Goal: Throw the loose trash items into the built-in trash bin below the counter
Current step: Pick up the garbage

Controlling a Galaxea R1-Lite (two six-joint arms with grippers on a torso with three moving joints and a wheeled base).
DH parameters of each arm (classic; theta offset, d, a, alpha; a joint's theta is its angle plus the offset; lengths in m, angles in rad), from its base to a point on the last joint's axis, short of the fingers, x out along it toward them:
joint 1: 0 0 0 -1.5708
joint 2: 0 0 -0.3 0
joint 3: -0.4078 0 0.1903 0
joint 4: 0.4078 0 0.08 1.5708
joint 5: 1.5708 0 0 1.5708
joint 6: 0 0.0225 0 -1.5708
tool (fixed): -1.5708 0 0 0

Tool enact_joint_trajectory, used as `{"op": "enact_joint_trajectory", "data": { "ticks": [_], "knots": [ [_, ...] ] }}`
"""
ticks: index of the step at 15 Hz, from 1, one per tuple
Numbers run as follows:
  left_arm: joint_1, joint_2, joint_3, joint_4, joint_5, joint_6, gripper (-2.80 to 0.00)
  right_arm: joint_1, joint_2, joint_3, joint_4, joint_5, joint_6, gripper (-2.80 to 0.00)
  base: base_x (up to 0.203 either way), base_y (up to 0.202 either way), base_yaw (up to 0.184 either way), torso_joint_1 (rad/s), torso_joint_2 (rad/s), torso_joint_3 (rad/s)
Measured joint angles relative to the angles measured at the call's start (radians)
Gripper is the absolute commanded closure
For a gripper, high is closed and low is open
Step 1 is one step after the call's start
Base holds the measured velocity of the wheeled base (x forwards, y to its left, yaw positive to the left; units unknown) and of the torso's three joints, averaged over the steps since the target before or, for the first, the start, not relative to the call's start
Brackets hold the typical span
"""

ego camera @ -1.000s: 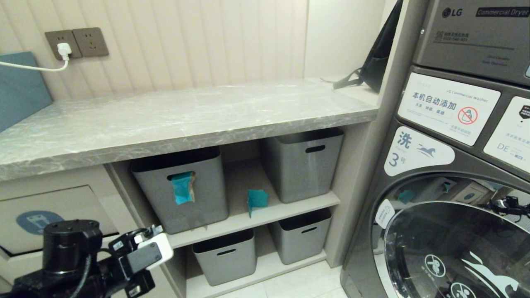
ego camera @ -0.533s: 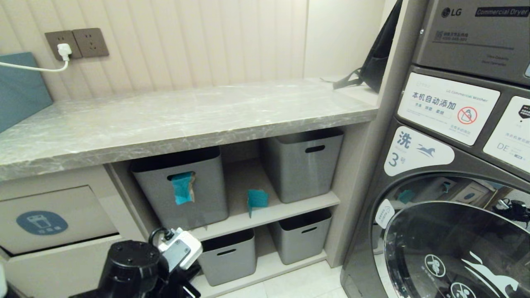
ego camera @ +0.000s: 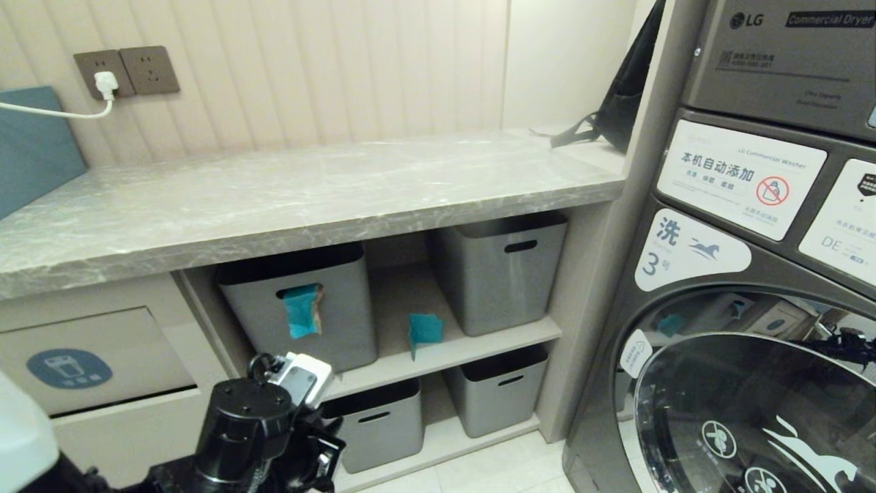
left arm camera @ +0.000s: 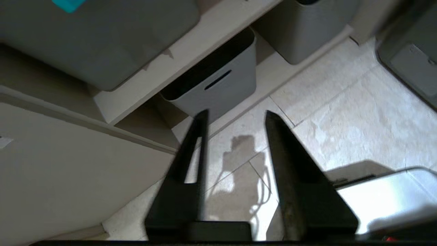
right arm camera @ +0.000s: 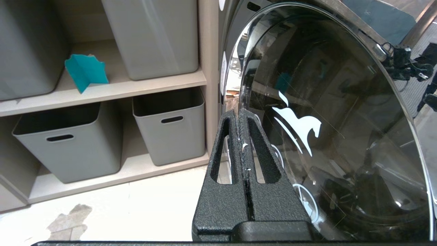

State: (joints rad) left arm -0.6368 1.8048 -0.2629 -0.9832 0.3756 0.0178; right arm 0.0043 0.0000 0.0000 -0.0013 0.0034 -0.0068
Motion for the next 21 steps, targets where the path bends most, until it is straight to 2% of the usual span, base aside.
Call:
{"op": "enact_joint_trajectory", "data": {
  "ticks": [2, 4, 8, 10, 12, 15, 18, 21],
  "knots": [
    [0.001, 0.015, -0.020, 0.000, 0.038, -0.039, -2.80, 0.000, 0.000, 0.000, 0.000, 0.000, 0.000, 0.00, 0.000, 0.000, 0.000, 0.000, 0.00, 0.000],
    [0.001, 0.031, -0.026, 0.000, 0.112, -0.076, -2.80, 0.000, 0.000, 0.000, 0.000, 0.000, 0.000, 0.00, 0.000, 0.000, 0.000, 0.000, 0.00, 0.000],
    [-0.004, 0.099, -0.026, -0.013, 0.353, -0.143, -2.80, 0.000, 0.000, 0.000, 0.000, 0.000, 0.000, 0.00, 0.000, 0.000, 0.000, 0.000, 0.00, 0.000],
    [-0.041, 0.161, -0.028, -0.034, 0.472, -0.205, -2.80, 0.000, 0.000, 0.000, 0.000, -0.001, 0.000, 0.00, 0.000, 0.000, 0.000, 0.000, 0.00, 0.000],
    [-0.108, 0.220, -0.054, -0.072, 0.515, -0.272, -2.80, 0.000, 0.000, 0.000, 0.000, -0.001, 0.000, 0.00, 0.000, 0.000, 0.000, 0.000, 0.00, 0.000],
    [-0.176, 0.278, -0.130, -0.086, 0.584, -0.285, -2.80, 0.000, 0.000, 0.000, 0.000, -0.001, 0.000, 0.00, 0.000, 0.000, 0.000, 0.000, 0.00, 0.000],
    [-0.186, 0.335, -0.183, -0.090, 0.654, -0.288, -2.80, 0.000, 0.000, 0.000, 0.000, 0.000, 0.000, 0.00, 0.000, 0.000, 0.000, 0.000, 0.00, 0.000],
    [-0.154, 0.378, -0.188, -0.104, 0.669, -0.283, -2.80, 0.000, 0.000, 0.000, 0.000, 0.000, 0.000, 0.00, 0.000, 0.000, 0.000, 0.000, 0.00, 0.000]
  ]
}}
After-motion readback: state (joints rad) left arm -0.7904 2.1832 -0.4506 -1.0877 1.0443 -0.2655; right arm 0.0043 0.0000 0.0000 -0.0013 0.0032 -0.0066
